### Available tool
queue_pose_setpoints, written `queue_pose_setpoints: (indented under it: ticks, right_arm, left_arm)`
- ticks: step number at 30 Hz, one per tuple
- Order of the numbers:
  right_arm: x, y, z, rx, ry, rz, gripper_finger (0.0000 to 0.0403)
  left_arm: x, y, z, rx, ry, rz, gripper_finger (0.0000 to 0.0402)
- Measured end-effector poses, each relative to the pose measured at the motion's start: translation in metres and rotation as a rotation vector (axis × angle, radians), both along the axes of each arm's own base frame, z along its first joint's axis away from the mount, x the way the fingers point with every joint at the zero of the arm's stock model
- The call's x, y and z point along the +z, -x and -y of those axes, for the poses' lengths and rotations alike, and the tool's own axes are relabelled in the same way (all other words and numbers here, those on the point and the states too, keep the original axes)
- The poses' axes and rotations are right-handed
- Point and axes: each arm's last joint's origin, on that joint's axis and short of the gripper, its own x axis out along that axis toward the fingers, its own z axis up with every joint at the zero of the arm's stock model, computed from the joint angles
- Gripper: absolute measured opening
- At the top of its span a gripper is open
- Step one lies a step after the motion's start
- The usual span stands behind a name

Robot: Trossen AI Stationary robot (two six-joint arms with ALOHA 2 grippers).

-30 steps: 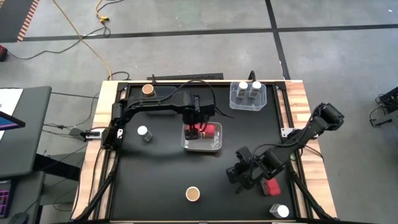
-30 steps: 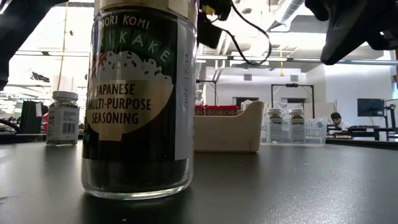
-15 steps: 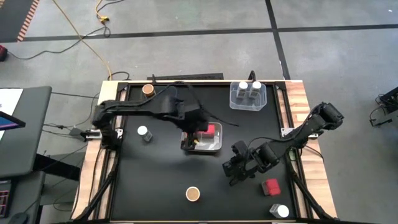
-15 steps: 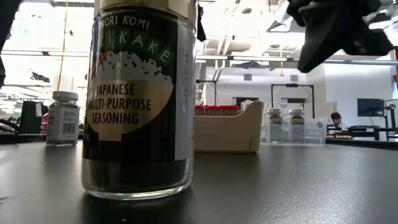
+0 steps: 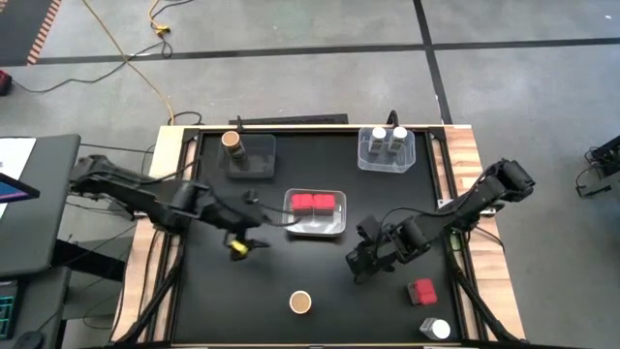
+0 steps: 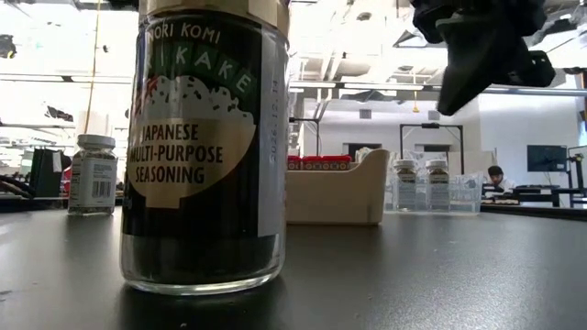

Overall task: Sort spices by type
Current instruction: Put the white seasoning bottle into the transparent bin

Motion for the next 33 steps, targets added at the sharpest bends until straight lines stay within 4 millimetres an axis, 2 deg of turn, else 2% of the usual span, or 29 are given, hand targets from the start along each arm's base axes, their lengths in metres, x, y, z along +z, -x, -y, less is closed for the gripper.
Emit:
queue_pose_setpoints:
  ticks: [2, 8, 13, 17, 22, 27, 33]
  right_arm:
    - [-0.001, 0.002, 0.001, 0.008, -0.001, -0.036, 0.0024]
    - [-0.006, 0.016, 0.003, -0.027, -0.029, -0.194, 0.0019]
    - [0.015, 0.029, -0.016, -0.051, -0.068, -0.248, 0.0016]
    - [0.046, 0.045, -0.031, -0.117, -0.077, -0.288, 0.0015]
    - [0.076, 0.061, -0.048, -0.156, -0.157, -0.305, 0.0029]
    - [0.085, 0.071, -0.062, -0.082, -0.197, -0.317, 0.0063]
    - [0.086, 0.08, -0.07, -0.173, -0.265, -0.342, 0.0096]
  left_arm:
    - [-0.005, 0.015, 0.003, 0.024, 0.11, -0.015, 0.0318]
    - [-0.016, 0.047, 0.01, -0.02, 0.139, 0.11, 0.0318]
    - [-0.036, 0.066, 0.008, -0.038, 0.153, 0.2, 0.0318]
    - [-0.048, 0.074, 0.005, -0.063, 0.155, 0.298, 0.0318]
    - [-0.053, 0.082, 0.002, -0.07, 0.147, 0.319, 0.0318]
    - [-0.053, 0.084, 0.001, -0.102, 0.123, 0.331, 0.0318]
    - [-0.054, 0.084, 0.002, -0.141, 0.115, 0.324, 0.0318]
